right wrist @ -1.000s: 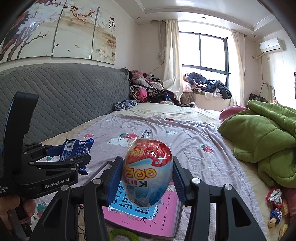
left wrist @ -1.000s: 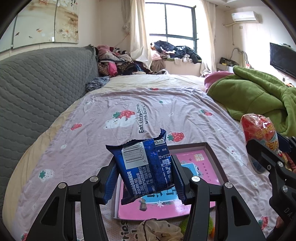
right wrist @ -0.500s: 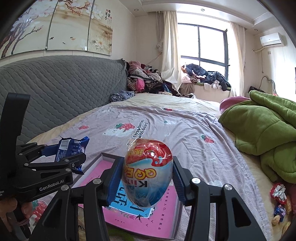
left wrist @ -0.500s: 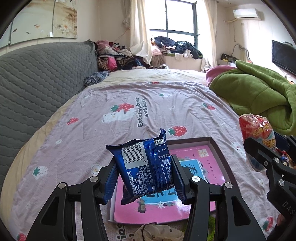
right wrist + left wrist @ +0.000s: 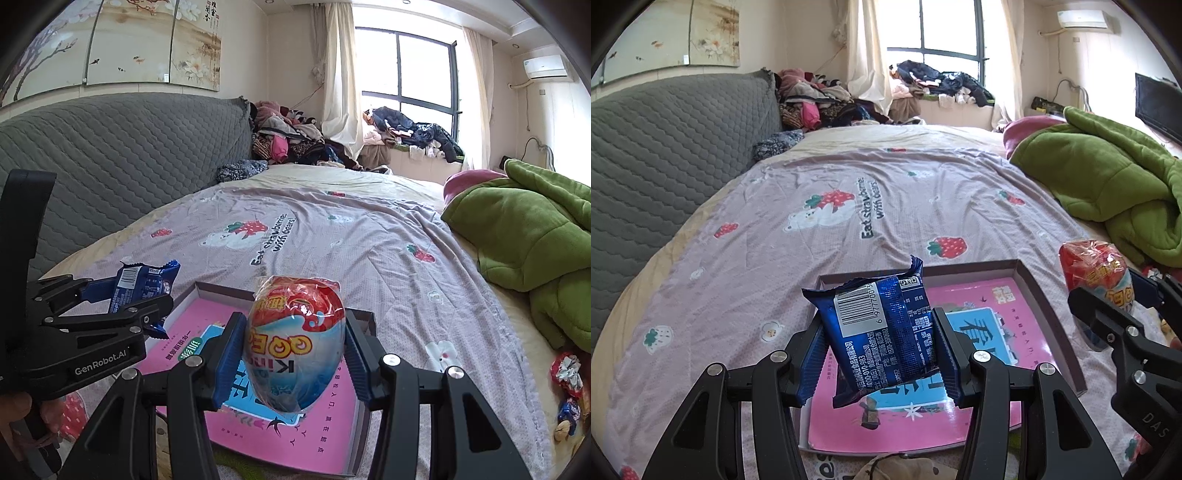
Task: Organize objects
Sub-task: 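Carry the biscuit packet over the pink book with the left tool while the right tool carries the egg there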
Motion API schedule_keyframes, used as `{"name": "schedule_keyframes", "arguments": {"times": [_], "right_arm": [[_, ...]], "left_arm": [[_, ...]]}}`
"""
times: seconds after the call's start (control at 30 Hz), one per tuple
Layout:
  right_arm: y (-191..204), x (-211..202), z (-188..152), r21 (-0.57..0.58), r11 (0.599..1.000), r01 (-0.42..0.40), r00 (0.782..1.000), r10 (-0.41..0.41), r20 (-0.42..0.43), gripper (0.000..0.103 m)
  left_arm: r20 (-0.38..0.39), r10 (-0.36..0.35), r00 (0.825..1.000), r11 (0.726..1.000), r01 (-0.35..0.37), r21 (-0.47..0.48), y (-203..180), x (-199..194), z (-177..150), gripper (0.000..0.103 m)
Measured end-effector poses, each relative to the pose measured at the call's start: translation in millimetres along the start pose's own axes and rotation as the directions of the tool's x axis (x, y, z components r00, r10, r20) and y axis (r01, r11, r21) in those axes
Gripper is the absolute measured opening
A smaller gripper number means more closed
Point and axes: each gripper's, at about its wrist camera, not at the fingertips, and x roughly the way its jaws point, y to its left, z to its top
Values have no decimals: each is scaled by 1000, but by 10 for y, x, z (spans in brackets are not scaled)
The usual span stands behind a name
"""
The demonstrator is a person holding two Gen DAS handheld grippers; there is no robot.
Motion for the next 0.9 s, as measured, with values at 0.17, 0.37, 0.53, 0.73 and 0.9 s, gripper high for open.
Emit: {"name": "schedule_keyframes", "arguments": {"times": [0.17, 0.37, 0.53, 0.73, 0.9], "right_arm": [[3, 100, -37, -9, 1000, -2, 1000, 2, -20, 51], [-6, 281, -118, -13, 1000, -3, 998, 2, -66, 51], [-6, 490, -231, -13, 1000, -9, 990, 7, -144, 51], [-30, 713, -398, -5, 1000, -6, 975, 5, -224, 51], [-32, 793, -491, 1, 1000, -10, 966, 10, -259, 51]], "left_arm": [[-27, 5, 1000, 1000, -5, 4, 10, 174, -24, 55], [-75, 7, 997, 1000, -7, 1, 28, 365, -88, 55], [-129, 11, 992, 1000, -9, 16, 19, 536, -184, 55], [-208, 14, 978, 999, -3, 54, -6, 757, -313, 55], [-244, 9, 970, 998, 5, 57, 1, 858, -395, 55]]}}
